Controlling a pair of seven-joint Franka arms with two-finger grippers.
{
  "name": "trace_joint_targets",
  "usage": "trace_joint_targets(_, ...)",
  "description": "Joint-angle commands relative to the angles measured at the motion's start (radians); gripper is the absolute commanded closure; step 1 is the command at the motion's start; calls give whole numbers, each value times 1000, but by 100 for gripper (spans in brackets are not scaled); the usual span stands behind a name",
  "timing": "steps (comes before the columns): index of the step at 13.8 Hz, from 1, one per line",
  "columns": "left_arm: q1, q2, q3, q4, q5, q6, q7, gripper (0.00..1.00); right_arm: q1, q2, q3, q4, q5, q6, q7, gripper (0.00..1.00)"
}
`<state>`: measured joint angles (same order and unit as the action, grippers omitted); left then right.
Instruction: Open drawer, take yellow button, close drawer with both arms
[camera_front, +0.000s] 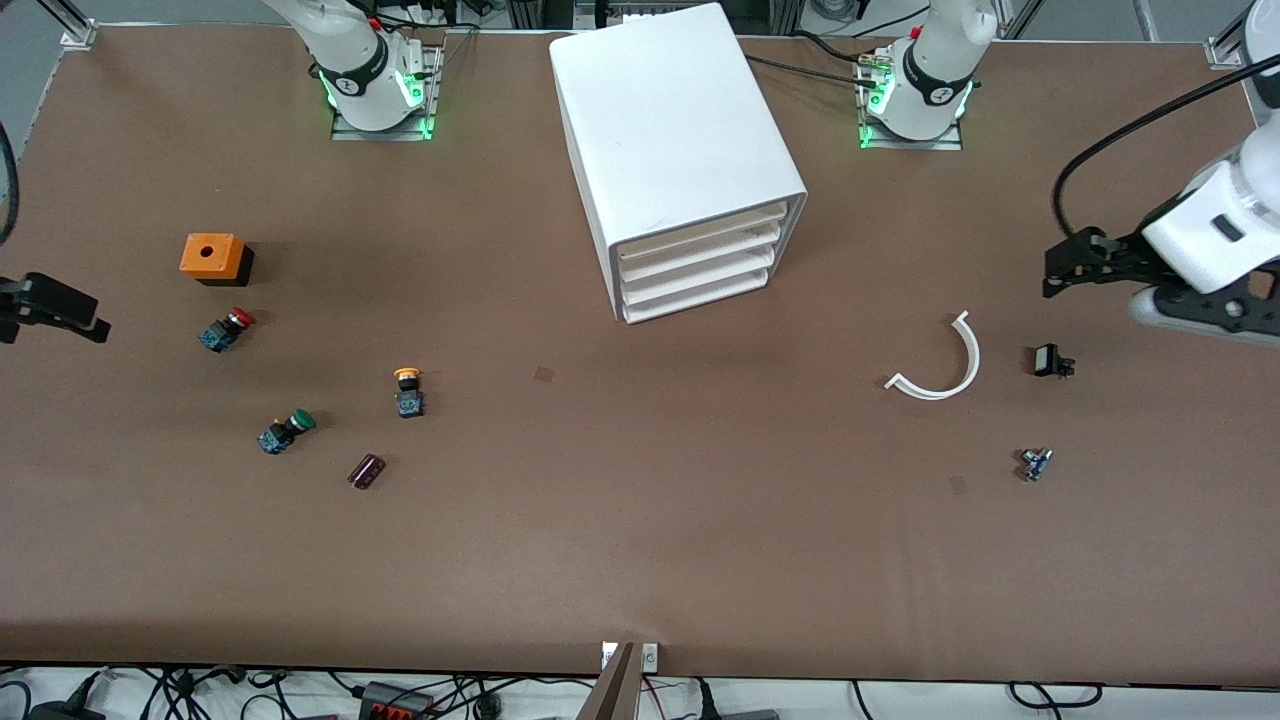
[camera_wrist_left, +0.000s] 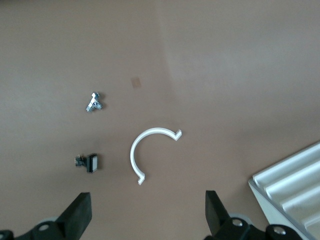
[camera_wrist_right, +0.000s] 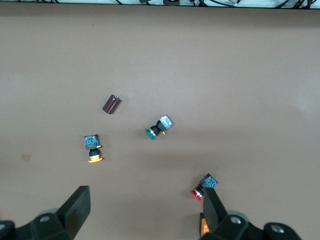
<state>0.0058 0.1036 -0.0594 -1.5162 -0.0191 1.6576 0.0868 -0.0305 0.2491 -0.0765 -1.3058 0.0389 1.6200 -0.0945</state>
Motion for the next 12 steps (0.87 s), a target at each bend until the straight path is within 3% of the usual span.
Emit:
trace_joint_targets(1,-20,-129,53,-198,-25,183,18,0,-20,-45,38,-19,-10,-49,97,0)
trace_joint_targets(4,-12,-134,58,-213,-25,180,4,0,-8,-68,40,-59,-59,-52,91,0)
trace_joint_targets(6,-6,-125,58,-171,-22,76,8,0,-6,-105,40,-110,-60,-39,91,0)
trace_joint_targets(9,3,-127,55,-159,-21,45,2,0,-6,-123,40,-133,-60,-29,88,0)
trace_joint_targets(12,5,-127,52,-159,-12,42,2,0,-3,-230,40,-306,-62,62,85,0)
